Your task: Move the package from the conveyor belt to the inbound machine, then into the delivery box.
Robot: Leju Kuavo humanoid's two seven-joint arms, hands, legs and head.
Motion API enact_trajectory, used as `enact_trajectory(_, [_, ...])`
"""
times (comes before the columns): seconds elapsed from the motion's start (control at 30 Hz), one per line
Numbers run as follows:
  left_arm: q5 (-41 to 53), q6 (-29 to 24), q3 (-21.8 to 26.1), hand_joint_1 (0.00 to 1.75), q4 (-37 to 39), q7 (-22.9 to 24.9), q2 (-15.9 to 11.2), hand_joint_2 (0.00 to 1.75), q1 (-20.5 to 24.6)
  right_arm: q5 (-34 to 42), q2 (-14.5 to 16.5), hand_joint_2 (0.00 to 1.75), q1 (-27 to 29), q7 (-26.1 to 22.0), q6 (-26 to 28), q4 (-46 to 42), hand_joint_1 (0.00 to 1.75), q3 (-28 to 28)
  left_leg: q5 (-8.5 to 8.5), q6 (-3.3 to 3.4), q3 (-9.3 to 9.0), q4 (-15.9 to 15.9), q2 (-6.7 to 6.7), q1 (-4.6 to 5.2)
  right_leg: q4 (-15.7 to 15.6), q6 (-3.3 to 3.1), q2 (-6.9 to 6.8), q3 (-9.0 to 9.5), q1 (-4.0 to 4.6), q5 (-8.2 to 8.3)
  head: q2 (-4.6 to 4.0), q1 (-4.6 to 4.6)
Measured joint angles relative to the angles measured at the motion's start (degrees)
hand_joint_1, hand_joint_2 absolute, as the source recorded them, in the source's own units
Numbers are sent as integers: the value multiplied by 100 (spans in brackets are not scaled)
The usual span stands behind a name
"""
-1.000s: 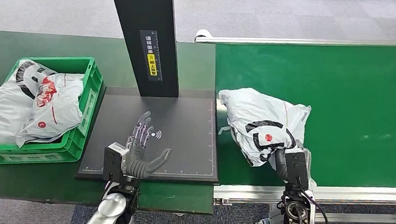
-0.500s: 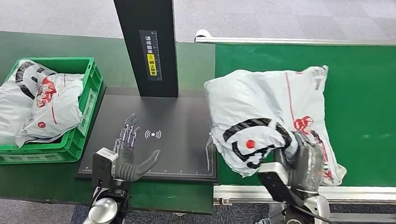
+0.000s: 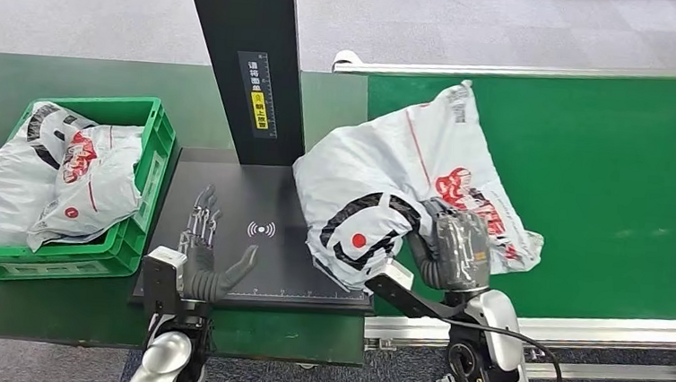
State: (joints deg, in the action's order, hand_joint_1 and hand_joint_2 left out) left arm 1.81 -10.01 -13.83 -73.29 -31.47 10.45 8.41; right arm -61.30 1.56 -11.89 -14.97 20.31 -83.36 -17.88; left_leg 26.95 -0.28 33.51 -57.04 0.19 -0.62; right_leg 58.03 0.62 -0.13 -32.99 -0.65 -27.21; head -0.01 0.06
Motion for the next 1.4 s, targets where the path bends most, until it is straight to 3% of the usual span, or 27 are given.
enact_trajectory(0.3, [86,-172,474,0,-139,-50,-20,175,81,477,140,175,-432,-8,-368,881,175,-1005,-1,0,2,0,-4,-3,2,0,-1,-1,4,-1,-1,1])
enact_trajectory(0.43, [105,-211,555,0,-140,-65,-30,175,116,828,249,175,-564,-61,-543,1213,0,-1273,-1,0,3,0,-5,-2,1,0,-1,-2,4,-1,0,1])
enact_trajectory(0.73, [105,-212,642,0,-140,-69,-57,175,168,2349,359,175,-687,-377,-1218,1592,0,-1283,-1,0,1,0,-7,-2,1,-1,-1,-2,4,-1,-1,1])
enact_trajectory(0.97, [174,-145,660,0,-174,22,-57,175,161,3003,290,175,-654,-519,-1519,1672,0,-1060,0,0,1,-1,-6,-2,0,0,-1,-4,3,-1,-1,1])
enact_trajectory(1.17, [564,238,505,0,-314,126,-56,175,2,3982,151,175,-331,-808,-2018,1382,0,-699,1,-1,2,-1,-7,-2,0,0,-1,-6,2,-1,-2,1])
enact_trajectory(1.4, [675,412,294,0,-469,185,-48,175,-107,4243,-16,175,-74,-842,-2157,920,0,-381,2,-1,2,-1,-6,-1,-1,0,-1,-6,1,-1,-1,1])
